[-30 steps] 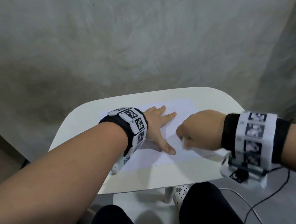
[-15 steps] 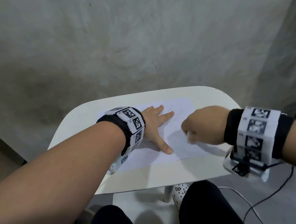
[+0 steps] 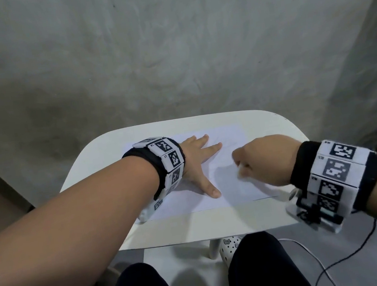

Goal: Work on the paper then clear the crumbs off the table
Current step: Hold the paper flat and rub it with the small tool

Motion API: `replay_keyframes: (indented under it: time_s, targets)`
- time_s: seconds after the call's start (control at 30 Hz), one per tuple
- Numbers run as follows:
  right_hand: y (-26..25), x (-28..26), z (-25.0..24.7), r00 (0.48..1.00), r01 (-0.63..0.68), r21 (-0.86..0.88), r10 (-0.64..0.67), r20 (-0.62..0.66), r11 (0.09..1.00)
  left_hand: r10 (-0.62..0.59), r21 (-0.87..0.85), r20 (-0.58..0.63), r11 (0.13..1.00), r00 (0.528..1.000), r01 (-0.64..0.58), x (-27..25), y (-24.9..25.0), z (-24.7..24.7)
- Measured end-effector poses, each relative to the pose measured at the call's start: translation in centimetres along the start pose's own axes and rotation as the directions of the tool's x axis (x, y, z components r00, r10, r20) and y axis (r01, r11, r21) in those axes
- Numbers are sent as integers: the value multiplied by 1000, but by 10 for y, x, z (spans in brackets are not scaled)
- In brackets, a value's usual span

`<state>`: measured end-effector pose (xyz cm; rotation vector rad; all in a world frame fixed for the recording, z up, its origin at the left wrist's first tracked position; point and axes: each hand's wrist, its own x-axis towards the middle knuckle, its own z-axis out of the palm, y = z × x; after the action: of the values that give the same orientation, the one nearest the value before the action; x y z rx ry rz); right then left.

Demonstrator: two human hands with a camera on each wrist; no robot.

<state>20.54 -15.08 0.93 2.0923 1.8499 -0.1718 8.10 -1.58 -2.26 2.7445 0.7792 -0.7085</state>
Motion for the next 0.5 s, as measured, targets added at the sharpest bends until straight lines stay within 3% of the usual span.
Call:
replay_keyframes:
  time_s: [0.17, 0.3, 0.43, 0.5]
  targets:
    - [16, 12, -14, 990, -135, -54, 137, 38, 989, -7, 7, 2, 1000, 1000, 7, -1, 1, 0]
    - [-15, 8, -4, 997, 51, -53, -48, 60, 997, 0, 15, -1, 1000, 1000, 0, -1, 1, -1]
    - [1, 24, -25, 994, -71, -52, 75, 78, 996, -4, 37, 4, 999, 1000, 4, -2, 1, -1]
    - [-10, 21, -30, 994, -33, -140, 46, 95, 990, -4, 40, -9, 999, 1000, 4, -3, 3, 0]
